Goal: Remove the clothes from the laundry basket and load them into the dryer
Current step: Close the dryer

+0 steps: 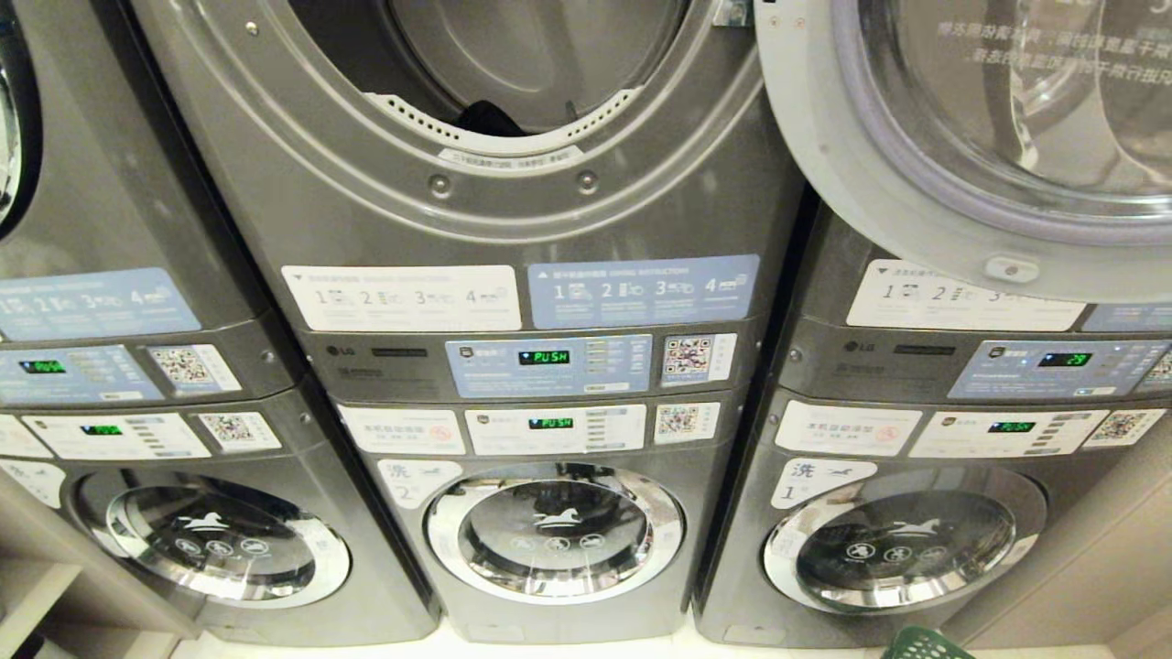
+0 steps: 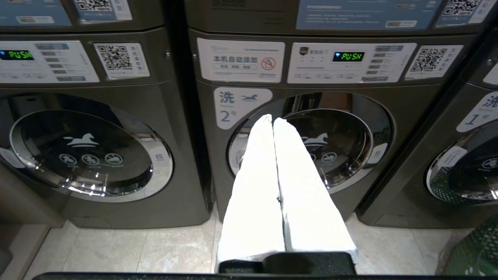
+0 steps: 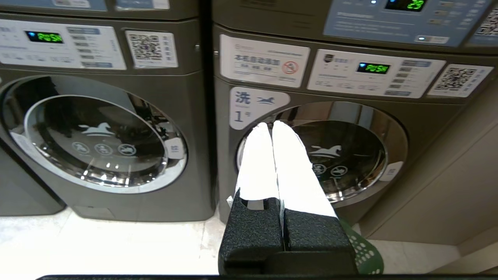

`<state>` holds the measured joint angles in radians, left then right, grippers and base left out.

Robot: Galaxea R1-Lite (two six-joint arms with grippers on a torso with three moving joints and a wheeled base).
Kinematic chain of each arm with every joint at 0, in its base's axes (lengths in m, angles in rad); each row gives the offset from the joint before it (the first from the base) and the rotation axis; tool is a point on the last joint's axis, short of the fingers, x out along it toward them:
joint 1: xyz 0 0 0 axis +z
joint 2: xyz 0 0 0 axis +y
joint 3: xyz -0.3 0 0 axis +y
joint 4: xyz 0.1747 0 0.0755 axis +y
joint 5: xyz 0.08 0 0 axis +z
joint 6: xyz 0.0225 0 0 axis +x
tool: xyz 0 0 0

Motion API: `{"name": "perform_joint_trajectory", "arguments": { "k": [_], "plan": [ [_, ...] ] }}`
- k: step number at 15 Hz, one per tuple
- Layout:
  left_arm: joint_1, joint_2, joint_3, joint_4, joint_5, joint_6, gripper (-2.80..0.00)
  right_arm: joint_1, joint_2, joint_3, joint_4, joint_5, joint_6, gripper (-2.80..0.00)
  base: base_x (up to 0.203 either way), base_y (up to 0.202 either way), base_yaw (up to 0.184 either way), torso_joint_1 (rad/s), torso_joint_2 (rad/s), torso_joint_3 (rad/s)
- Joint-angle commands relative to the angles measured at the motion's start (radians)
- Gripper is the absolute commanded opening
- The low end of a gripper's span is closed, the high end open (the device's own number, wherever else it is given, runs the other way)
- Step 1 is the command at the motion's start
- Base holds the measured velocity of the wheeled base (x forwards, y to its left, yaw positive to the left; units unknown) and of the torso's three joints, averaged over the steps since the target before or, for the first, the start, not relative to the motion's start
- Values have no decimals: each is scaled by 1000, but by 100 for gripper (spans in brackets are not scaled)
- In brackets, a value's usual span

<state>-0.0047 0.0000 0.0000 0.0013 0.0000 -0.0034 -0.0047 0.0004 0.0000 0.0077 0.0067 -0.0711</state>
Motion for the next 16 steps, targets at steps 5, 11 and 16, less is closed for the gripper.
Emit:
{"name": "perform_joint_trajectory", "arguments": {
  "k": [5, 11, 16],
  "plan": [
    [0, 0, 0, 0, 0, 0, -280, 0, 0, 0, 0, -1, 1, -280, 0, -195, 2, -2, 9, 3],
    [0, 0, 0, 0, 0, -1, -280, 0, 0, 0, 0, 1, 1, -280, 0, -193, 2, 0, 10, 5],
    [0, 0, 0, 0, 0, -1, -280, 0, 0, 0, 0, 1, 1, -280, 0, -194, 2, -1, 10, 5]
  ]
}}
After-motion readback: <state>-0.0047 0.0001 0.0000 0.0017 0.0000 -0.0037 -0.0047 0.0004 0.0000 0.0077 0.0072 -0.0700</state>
